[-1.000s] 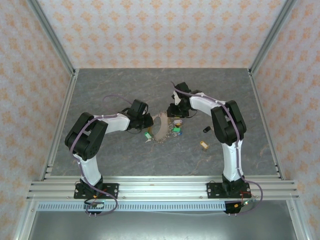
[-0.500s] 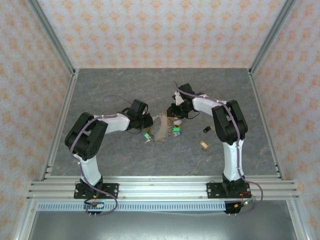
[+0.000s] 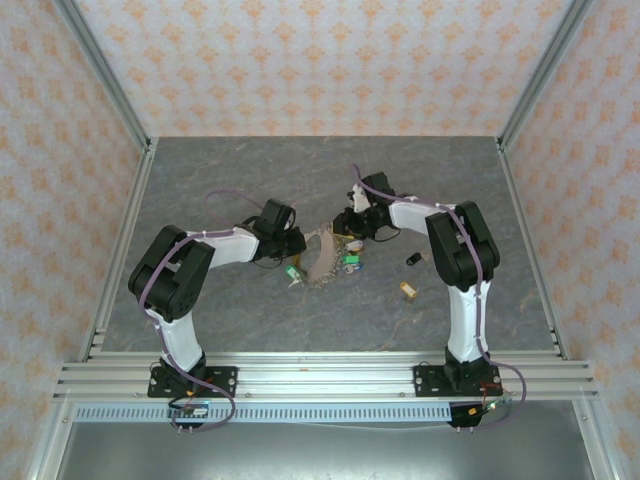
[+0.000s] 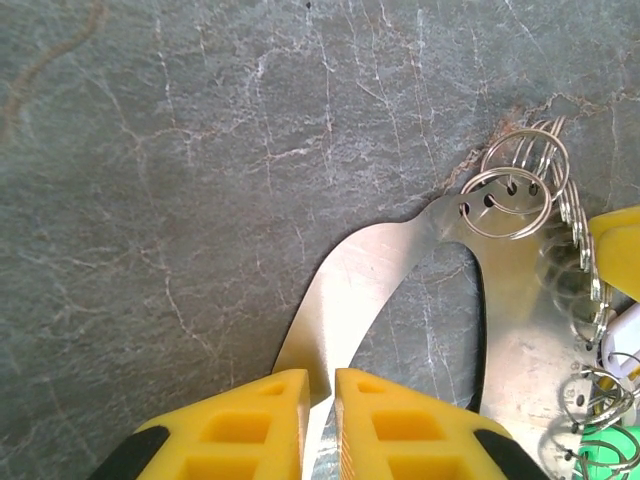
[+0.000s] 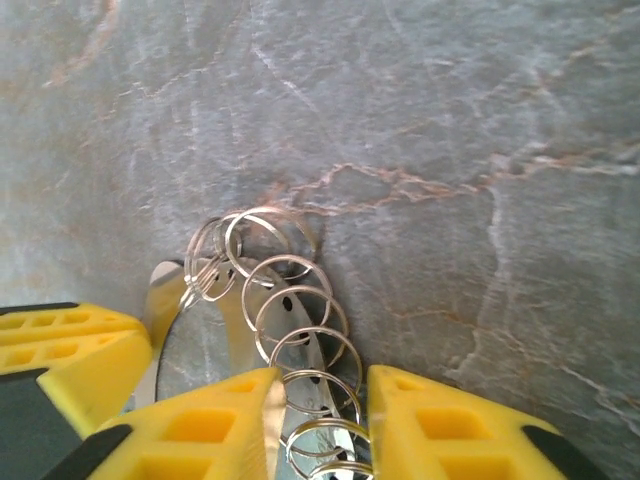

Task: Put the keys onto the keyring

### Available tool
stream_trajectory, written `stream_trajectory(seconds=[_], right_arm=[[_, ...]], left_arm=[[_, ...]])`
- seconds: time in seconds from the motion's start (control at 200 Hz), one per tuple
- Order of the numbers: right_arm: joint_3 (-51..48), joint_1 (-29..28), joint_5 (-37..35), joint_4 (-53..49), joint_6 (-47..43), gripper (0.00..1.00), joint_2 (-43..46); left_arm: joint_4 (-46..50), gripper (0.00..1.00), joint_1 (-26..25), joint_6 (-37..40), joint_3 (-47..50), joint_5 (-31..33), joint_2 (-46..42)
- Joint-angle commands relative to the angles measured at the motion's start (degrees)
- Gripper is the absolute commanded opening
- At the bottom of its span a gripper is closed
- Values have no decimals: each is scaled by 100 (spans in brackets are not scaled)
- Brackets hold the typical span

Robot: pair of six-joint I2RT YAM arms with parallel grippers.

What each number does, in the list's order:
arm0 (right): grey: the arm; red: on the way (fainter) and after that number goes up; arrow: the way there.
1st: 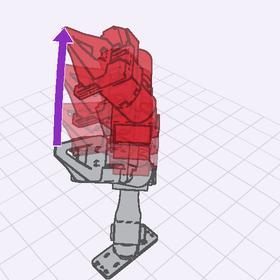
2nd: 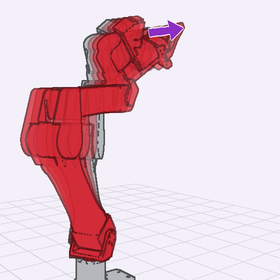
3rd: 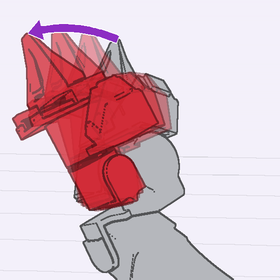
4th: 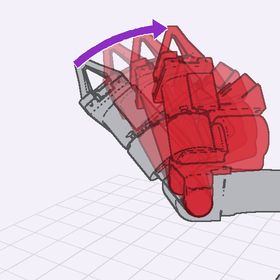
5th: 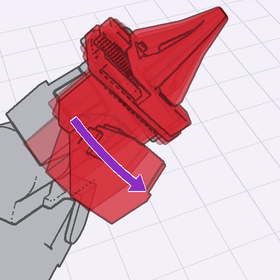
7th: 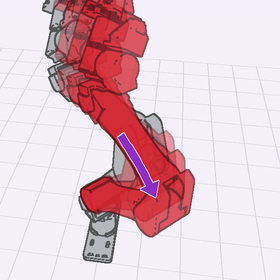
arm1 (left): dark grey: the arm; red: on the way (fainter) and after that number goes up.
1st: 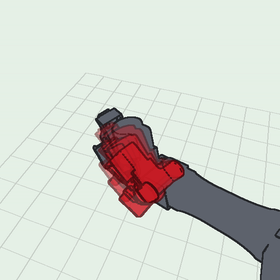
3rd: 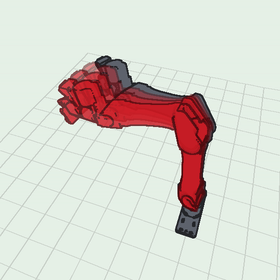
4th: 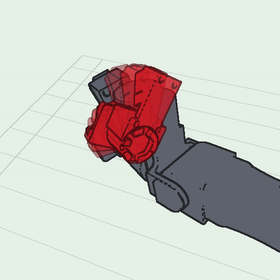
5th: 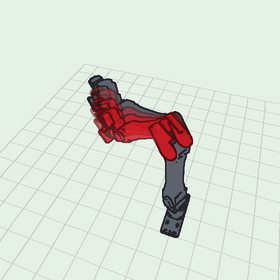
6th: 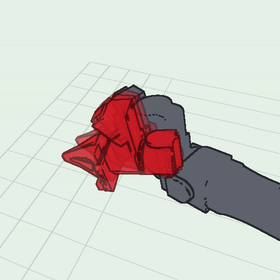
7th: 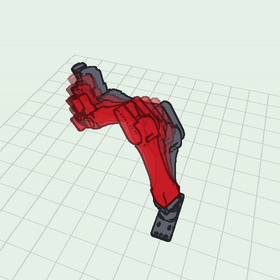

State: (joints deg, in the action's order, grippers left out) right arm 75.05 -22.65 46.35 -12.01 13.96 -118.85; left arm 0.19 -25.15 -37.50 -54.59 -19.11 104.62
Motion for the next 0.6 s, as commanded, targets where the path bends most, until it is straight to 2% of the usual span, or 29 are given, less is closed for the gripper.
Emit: stream_trajectory(seconds=[0.0, 0.145, 0.31, 0.425, 0.591], right_arm=[[-221, -173, 899, -43, -51, 34, -95], [-364, -173, 1059, -48, -235, 34, 5], [-507, -164, 1164, 299, 40, 32, 135], [-536, -139, 940, 288, 127, 32, 152], [-596, -142, 817, 343, 221, 22, 143]], left_arm=[[220, 16, -65, -11, 136, 72, -114], [118, 16, -52, -97, 223, 163, -231], [98, 15, -26, -199, 185, 175, -127], [-31, 15, -9, -310, 255, 125, -91], [-88, 16, -7, -290, 314, 70, -188]])
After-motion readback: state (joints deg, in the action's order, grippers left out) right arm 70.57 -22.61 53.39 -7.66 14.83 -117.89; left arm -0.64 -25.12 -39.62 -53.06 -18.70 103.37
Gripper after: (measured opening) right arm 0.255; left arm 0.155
